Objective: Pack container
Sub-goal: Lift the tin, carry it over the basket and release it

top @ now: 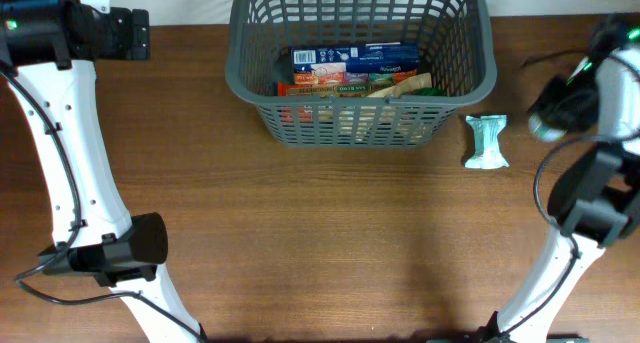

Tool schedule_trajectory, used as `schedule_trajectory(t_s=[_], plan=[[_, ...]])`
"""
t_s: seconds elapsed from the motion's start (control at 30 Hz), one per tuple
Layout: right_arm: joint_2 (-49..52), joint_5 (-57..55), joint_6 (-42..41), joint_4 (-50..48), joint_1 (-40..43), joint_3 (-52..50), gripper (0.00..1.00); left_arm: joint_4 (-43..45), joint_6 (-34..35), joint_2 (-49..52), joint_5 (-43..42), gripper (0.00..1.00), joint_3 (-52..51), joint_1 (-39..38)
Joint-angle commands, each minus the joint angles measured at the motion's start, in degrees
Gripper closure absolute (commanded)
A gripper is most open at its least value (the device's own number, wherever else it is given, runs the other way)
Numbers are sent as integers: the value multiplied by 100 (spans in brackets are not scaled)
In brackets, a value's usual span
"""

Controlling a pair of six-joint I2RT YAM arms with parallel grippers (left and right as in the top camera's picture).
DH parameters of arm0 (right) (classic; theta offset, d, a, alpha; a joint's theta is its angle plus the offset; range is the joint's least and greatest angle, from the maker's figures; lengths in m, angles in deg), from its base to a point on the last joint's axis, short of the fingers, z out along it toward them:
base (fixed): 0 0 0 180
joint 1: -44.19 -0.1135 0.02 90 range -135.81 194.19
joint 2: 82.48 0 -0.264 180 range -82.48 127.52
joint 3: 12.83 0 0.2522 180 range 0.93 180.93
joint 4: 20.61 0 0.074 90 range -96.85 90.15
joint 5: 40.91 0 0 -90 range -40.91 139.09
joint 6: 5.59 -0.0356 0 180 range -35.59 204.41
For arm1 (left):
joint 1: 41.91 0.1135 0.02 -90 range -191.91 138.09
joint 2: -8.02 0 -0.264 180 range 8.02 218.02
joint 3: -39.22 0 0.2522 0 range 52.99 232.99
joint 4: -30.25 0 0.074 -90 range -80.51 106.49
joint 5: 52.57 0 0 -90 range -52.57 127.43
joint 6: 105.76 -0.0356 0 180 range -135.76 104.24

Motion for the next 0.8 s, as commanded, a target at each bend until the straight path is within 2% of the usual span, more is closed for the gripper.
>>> schedule_trajectory(t_s=[0.0,0.17,0.33,0.53,0.77], plan=[[-1423,201,-33,251,-221,975,67,-9,87,-63,20,1,-22,9],[-2413,367,-31,284,-916,1604,67,-11,87,-63,20,1,-22,9],[-2922,365,-28,83,-2048,1635,67,-11,87,-63,20,1,-22,9],[-2562,160,-22,-92,-3187,1606,67,-9,87,-63,20,1,-22,9],[-1506,-48,-9,-323,-3703,1606,67,-11,87,-63,20,1,-22,9]])
